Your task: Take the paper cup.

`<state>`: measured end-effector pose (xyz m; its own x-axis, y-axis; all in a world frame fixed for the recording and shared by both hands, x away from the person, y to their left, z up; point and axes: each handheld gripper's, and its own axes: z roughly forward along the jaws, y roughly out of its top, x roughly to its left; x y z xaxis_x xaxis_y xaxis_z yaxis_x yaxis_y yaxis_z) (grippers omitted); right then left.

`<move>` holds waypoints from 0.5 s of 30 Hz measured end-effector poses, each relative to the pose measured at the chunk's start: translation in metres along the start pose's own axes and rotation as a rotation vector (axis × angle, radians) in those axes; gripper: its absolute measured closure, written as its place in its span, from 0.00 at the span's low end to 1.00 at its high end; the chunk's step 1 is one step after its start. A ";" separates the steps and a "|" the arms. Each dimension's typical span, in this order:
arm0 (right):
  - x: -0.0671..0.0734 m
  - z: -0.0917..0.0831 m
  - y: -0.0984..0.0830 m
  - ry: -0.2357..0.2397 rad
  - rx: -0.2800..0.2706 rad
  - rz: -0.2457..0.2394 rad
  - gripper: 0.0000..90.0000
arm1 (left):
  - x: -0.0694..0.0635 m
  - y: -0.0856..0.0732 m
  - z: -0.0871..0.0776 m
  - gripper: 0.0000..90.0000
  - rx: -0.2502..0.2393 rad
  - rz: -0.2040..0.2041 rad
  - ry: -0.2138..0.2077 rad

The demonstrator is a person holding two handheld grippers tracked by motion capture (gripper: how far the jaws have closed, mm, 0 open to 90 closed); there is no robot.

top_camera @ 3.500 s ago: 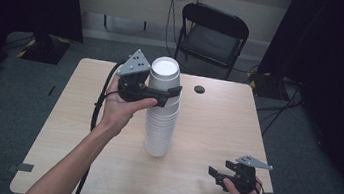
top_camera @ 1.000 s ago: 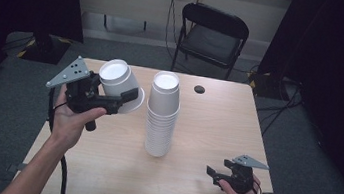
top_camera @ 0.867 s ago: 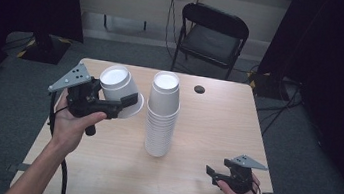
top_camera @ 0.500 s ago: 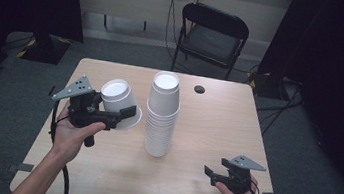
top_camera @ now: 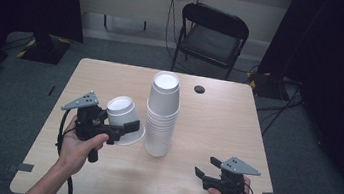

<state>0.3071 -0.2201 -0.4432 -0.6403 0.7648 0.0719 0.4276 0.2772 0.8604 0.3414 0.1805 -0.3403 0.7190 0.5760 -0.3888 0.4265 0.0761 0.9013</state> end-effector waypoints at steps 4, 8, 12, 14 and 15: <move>0.013 0.002 0.005 0.040 -0.002 -0.018 0.37 | -0.003 -0.006 0.004 0.19 0.032 -0.015 0.016; 0.027 0.005 0.011 0.080 -0.020 -0.040 0.39 | -0.004 -0.014 0.005 0.19 0.051 -0.048 0.015; 0.042 0.008 0.020 0.110 -0.042 -0.068 0.42 | -0.004 -0.021 0.005 0.19 0.056 -0.074 0.012; 0.049 0.010 0.023 0.127 -0.054 -0.079 0.43 | -0.004 -0.025 0.006 0.19 0.057 -0.093 0.014; 0.053 0.011 0.024 0.132 -0.058 -0.084 0.43 | -0.003 -0.027 0.007 0.19 0.073 -0.090 0.016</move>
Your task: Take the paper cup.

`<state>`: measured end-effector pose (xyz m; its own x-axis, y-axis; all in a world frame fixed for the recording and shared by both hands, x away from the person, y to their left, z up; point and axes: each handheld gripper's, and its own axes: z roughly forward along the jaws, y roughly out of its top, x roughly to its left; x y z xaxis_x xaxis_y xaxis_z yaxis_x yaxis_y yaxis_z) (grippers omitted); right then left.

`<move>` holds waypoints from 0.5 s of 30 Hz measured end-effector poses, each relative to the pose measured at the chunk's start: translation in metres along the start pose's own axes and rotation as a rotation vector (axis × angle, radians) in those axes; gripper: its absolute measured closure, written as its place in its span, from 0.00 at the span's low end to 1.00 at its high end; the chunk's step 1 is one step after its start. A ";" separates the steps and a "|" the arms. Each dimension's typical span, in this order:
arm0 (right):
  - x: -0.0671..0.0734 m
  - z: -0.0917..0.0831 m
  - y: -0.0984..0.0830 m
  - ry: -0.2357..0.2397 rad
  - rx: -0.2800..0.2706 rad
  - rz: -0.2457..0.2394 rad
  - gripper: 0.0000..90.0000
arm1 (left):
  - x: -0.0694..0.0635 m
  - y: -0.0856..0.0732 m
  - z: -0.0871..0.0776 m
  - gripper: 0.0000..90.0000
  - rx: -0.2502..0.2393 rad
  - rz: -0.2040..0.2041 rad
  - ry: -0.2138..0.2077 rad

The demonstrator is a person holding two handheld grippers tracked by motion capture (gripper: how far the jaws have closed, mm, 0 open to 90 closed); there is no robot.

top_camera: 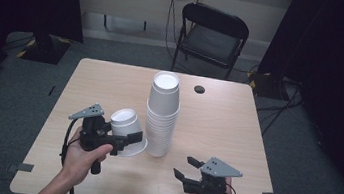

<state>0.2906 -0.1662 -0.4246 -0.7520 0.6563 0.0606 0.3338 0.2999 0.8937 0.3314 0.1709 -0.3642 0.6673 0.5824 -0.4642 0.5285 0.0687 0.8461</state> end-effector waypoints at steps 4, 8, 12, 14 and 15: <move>0.011 0.008 0.005 0.036 -0.005 -0.020 0.45 | 0.000 -0.008 0.004 0.19 0.023 -0.002 0.009; 0.020 0.017 0.009 0.064 -0.016 -0.025 0.48 | 0.000 -0.014 0.008 0.19 0.043 -0.022 0.008; 0.029 0.027 0.014 0.087 -0.022 -0.042 0.49 | 0.000 -0.017 0.011 0.19 0.059 -0.051 -0.008; 0.032 0.032 0.017 0.085 -0.012 -0.052 0.51 | -0.001 -0.019 0.012 0.19 0.068 -0.072 -0.023; 0.033 0.034 0.018 0.082 -0.014 -0.054 0.51 | -0.001 -0.020 0.013 0.19 0.067 -0.080 -0.024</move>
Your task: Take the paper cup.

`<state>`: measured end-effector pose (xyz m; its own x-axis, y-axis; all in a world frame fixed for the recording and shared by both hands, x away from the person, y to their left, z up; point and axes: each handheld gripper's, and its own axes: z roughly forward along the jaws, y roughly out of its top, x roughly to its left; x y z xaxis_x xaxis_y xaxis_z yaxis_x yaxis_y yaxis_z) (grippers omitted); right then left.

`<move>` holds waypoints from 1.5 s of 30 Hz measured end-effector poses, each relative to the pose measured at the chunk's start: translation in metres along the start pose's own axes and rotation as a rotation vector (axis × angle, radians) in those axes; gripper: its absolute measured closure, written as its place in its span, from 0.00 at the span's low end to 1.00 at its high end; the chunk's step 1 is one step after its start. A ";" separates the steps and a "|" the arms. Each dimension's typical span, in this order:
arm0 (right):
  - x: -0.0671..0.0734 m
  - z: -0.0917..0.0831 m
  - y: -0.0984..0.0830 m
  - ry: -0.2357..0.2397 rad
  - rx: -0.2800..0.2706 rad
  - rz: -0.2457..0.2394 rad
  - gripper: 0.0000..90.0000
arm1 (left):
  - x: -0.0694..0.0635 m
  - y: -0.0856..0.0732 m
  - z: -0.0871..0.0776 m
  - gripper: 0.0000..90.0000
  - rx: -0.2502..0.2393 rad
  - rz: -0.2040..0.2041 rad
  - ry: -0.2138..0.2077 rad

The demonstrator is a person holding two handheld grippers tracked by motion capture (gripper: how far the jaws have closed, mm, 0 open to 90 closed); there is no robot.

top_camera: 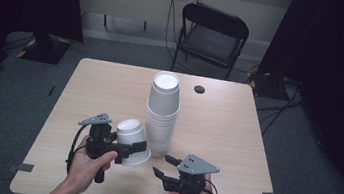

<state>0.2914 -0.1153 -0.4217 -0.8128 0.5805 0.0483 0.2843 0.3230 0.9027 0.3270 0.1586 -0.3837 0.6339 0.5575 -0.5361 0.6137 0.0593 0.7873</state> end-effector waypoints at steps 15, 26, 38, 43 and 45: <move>0.011 0.019 0.015 -0.010 -0.099 -0.054 0.58 | -0.002 -0.001 0.002 0.20 0.007 -0.151 -0.075; 0.017 0.029 0.020 -0.068 -0.176 -0.115 0.68 | 0.007 -0.002 0.005 0.20 0.039 -0.247 -0.123; 0.022 0.035 0.021 -0.114 -0.261 -0.145 0.74 | 0.008 -0.004 0.008 0.20 0.051 -0.310 -0.151; 0.022 0.033 0.020 -0.139 -0.293 -0.150 0.80 | 0.008 -0.004 0.009 0.20 0.059 -0.324 -0.171; 0.023 0.033 0.020 -0.151 -0.303 -0.154 0.83 | 0.008 -0.004 0.010 0.20 0.060 -0.332 -0.182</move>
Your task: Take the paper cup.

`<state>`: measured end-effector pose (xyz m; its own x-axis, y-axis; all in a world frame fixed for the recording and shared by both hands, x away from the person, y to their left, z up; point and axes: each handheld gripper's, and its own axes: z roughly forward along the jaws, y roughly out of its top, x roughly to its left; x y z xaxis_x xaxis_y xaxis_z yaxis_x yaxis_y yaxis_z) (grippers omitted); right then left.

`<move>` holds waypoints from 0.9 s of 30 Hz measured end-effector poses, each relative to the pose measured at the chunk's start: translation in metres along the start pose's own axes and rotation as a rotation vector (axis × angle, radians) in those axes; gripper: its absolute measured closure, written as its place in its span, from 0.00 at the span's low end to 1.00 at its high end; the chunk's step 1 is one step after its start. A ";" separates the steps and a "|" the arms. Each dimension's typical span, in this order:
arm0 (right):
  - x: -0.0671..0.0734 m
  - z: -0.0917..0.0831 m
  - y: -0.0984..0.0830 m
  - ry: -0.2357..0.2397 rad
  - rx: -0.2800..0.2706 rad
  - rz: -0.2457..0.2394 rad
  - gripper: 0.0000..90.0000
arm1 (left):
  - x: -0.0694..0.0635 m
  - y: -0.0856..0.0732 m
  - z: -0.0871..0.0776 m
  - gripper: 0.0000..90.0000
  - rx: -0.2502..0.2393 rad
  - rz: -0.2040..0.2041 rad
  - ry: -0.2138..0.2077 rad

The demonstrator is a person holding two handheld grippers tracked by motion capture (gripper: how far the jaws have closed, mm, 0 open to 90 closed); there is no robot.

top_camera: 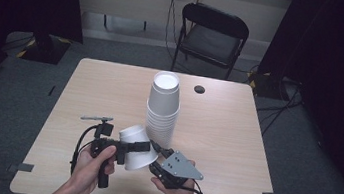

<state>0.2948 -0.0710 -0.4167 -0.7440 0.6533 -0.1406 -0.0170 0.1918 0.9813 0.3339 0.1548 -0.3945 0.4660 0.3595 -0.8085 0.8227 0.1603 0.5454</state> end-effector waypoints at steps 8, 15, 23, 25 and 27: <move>-0.001 -0.001 0.002 -0.017 0.011 -0.033 0.90 | -0.002 -0.002 0.002 0.19 -0.003 0.020 -0.009; -0.002 -0.004 0.005 -0.016 0.002 -0.047 0.92 | -0.003 -0.003 0.002 0.17 -0.023 0.048 -0.031; -0.005 -0.006 0.006 0.007 0.007 -0.045 0.93 | -0.004 -0.002 0.000 0.17 -0.056 0.099 -0.034; -0.006 -0.007 0.006 0.009 0.010 -0.043 0.93 | -0.004 -0.002 0.000 0.17 -0.064 0.097 -0.036; -0.007 -0.008 0.006 0.010 0.012 -0.041 0.93 | -0.004 -0.002 0.000 0.17 -0.075 0.102 -0.039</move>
<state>0.2942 -0.0802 -0.4084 -0.7493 0.6376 -0.1791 -0.0395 0.2270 0.9731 0.3304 0.1534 -0.3920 0.5596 0.3416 -0.7551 0.7445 0.1931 0.6391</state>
